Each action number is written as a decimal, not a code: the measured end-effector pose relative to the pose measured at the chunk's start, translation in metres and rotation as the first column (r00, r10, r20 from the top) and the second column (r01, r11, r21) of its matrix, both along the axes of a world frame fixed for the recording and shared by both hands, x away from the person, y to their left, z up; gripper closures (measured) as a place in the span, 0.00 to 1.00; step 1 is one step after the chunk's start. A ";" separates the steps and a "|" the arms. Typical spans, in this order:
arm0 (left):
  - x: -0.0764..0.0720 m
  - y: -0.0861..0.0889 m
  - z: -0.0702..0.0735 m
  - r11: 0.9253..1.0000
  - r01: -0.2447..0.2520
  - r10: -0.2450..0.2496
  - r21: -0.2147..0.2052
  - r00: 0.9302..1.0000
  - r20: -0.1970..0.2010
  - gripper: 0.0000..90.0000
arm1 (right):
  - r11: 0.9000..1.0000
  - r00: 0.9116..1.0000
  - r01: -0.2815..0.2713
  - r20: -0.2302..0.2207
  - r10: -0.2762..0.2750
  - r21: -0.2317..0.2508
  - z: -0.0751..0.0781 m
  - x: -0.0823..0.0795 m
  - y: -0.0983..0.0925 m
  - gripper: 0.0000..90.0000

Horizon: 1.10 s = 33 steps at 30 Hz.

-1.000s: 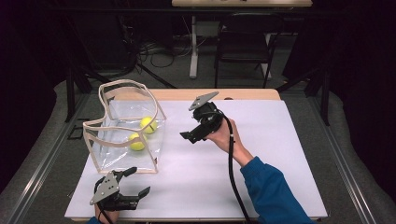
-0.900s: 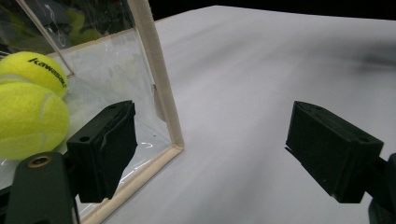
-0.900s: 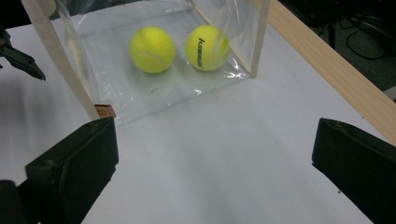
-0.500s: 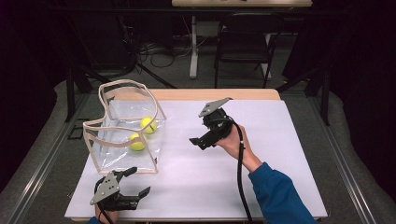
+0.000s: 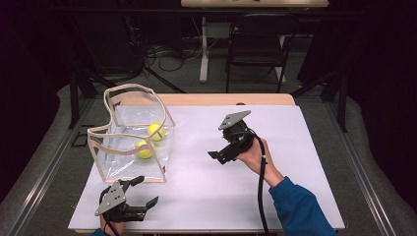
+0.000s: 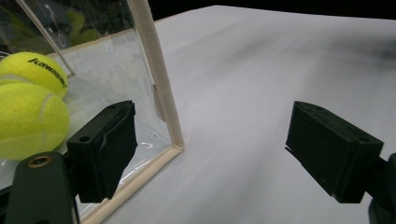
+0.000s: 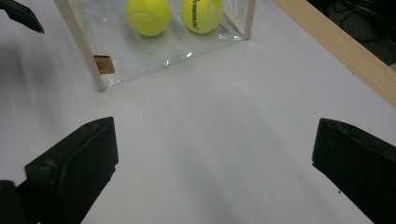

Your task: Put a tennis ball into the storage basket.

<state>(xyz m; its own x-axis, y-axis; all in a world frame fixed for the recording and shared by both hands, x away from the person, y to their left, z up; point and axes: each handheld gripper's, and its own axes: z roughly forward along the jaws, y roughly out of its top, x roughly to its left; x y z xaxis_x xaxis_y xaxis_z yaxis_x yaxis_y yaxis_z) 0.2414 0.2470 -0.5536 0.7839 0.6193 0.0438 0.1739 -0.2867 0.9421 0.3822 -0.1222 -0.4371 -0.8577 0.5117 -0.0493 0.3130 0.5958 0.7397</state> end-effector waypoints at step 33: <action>0.000 0.000 0.000 1.000 -0.002 0.002 0.000 1.000 0.000 0.18 | 0.998 0.998 0.060 -0.010 -0.060 -0.029 -0.030 -0.031 -0.049 0.00</action>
